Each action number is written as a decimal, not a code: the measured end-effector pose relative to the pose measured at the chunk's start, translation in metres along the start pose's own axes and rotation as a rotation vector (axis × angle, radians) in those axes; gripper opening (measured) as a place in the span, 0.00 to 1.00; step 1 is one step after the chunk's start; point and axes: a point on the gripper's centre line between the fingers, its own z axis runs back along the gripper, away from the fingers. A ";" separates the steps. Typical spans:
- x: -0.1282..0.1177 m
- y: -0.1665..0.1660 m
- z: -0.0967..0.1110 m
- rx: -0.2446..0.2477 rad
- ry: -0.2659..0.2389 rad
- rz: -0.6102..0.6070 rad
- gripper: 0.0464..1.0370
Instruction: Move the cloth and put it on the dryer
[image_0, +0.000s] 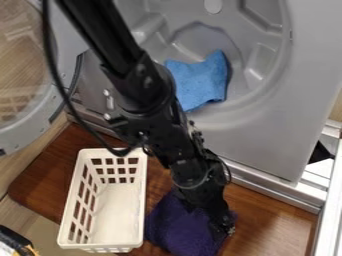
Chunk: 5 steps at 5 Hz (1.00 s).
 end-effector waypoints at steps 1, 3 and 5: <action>0.000 0.000 -0.018 0.023 0.005 0.003 0.96; -0.001 0.001 -0.032 0.075 0.005 0.024 0.64; -0.007 0.001 -0.030 0.079 0.009 0.059 0.22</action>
